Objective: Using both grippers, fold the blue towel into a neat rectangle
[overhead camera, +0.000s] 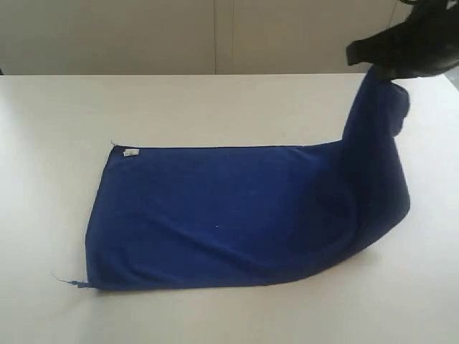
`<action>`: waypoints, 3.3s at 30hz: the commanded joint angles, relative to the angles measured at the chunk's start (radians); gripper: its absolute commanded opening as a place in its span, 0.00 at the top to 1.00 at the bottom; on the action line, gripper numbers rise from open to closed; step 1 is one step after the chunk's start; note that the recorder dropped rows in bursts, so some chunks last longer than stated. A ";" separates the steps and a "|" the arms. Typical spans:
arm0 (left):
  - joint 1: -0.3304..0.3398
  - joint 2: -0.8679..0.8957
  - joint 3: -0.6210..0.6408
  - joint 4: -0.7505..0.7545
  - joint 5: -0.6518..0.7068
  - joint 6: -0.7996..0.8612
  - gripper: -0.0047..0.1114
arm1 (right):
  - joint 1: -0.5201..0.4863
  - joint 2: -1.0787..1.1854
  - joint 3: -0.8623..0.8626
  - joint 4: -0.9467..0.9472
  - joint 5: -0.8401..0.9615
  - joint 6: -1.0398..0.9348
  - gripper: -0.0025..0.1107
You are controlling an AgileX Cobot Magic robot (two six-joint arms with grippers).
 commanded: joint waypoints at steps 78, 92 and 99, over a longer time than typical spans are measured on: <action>0.001 -0.009 0.005 -0.015 0.007 -0.004 0.96 | 0.273 0.782 -0.385 -0.105 -0.116 -0.237 0.98; 0.001 -0.009 0.005 -0.015 0.007 -0.004 0.96 | 0.136 0.810 -0.385 -0.144 0.209 -0.005 0.98; 0.001 -0.009 0.005 -0.015 0.007 -0.004 0.96 | 0.123 0.806 -0.385 -0.144 0.506 0.031 0.98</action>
